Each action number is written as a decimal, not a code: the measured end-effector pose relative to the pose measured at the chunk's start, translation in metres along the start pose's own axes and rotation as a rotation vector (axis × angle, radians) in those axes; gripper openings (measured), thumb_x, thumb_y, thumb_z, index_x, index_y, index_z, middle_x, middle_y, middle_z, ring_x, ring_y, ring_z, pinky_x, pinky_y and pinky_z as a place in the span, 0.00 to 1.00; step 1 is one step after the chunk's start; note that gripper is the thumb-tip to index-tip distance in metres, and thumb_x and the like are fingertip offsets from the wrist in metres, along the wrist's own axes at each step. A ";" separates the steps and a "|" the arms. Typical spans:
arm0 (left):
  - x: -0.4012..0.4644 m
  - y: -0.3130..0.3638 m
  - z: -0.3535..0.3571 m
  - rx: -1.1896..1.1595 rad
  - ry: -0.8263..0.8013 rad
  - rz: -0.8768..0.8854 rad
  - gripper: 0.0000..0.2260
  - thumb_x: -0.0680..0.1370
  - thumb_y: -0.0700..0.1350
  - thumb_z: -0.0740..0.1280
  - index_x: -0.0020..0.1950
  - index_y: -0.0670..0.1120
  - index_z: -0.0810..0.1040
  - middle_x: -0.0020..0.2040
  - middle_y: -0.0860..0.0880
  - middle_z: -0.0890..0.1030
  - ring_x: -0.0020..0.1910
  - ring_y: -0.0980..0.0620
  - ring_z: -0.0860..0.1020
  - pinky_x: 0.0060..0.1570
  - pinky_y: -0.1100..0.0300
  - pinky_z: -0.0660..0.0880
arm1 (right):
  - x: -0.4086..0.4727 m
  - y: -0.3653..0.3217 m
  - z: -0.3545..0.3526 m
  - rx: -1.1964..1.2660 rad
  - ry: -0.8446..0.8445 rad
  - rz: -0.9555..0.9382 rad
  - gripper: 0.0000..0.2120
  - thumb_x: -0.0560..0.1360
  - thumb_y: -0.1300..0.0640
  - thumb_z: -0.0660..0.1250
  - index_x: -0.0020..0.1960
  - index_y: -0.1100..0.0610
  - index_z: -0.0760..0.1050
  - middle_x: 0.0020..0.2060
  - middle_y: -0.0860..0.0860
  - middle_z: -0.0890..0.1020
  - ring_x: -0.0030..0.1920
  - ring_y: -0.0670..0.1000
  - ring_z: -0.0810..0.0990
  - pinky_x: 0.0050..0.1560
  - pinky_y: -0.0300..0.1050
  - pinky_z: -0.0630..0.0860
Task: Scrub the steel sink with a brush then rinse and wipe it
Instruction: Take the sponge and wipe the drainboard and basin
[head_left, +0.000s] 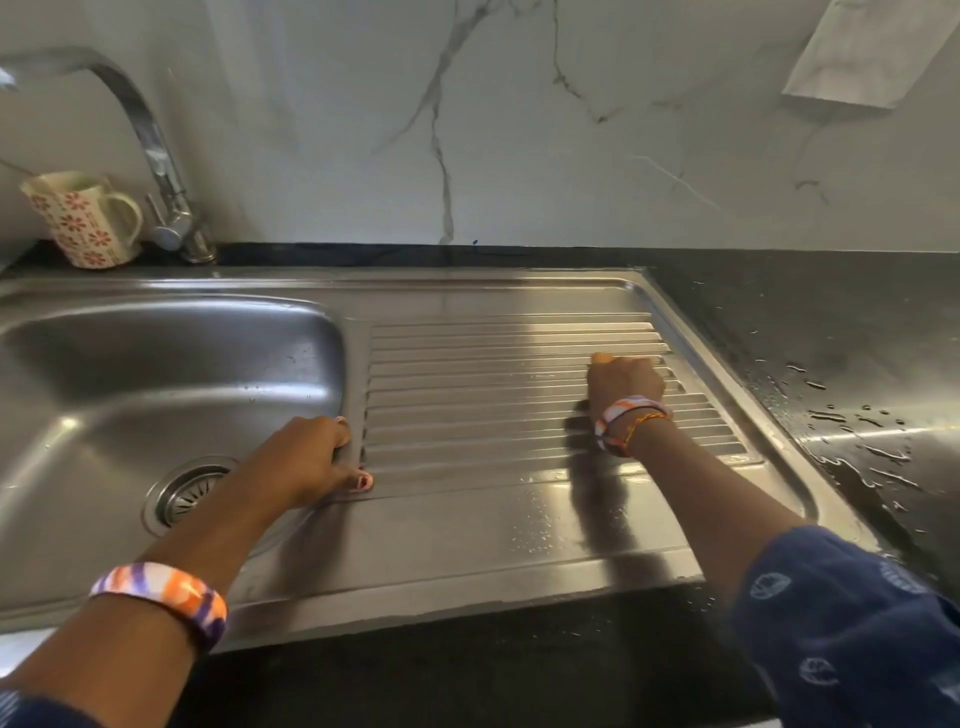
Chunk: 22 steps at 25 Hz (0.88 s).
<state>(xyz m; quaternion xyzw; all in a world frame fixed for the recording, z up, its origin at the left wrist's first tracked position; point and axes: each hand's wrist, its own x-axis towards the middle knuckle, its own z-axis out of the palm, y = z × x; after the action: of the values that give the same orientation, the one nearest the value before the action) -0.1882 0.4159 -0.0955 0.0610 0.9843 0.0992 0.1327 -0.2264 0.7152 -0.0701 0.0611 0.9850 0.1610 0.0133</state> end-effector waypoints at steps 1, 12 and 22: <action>0.001 0.001 0.000 -0.009 -0.001 0.000 0.16 0.72 0.56 0.70 0.43 0.46 0.69 0.42 0.49 0.72 0.40 0.52 0.70 0.40 0.61 0.66 | -0.006 -0.016 -0.009 0.003 -0.002 -0.036 0.13 0.76 0.61 0.61 0.61 0.59 0.74 0.57 0.55 0.79 0.60 0.59 0.77 0.56 0.48 0.74; -0.020 -0.008 0.018 -0.340 0.103 -0.041 0.14 0.74 0.54 0.68 0.49 0.45 0.71 0.54 0.44 0.79 0.46 0.47 0.75 0.42 0.60 0.66 | -0.036 -0.190 -0.073 0.279 0.010 -0.448 0.14 0.72 0.63 0.63 0.57 0.56 0.76 0.55 0.56 0.81 0.57 0.58 0.79 0.53 0.46 0.74; -0.002 -0.006 -0.021 0.040 -0.089 0.009 0.28 0.68 0.57 0.74 0.63 0.44 0.73 0.63 0.45 0.76 0.62 0.45 0.74 0.61 0.55 0.71 | -0.042 -0.037 -0.038 0.833 0.241 0.184 0.18 0.74 0.65 0.62 0.61 0.56 0.77 0.55 0.58 0.81 0.57 0.59 0.79 0.53 0.46 0.74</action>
<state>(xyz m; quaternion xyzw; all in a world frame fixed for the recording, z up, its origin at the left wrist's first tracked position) -0.1927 0.4059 -0.0768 0.0722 0.9789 0.0774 0.1748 -0.1910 0.6629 -0.0455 0.1295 0.9508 -0.2429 -0.1419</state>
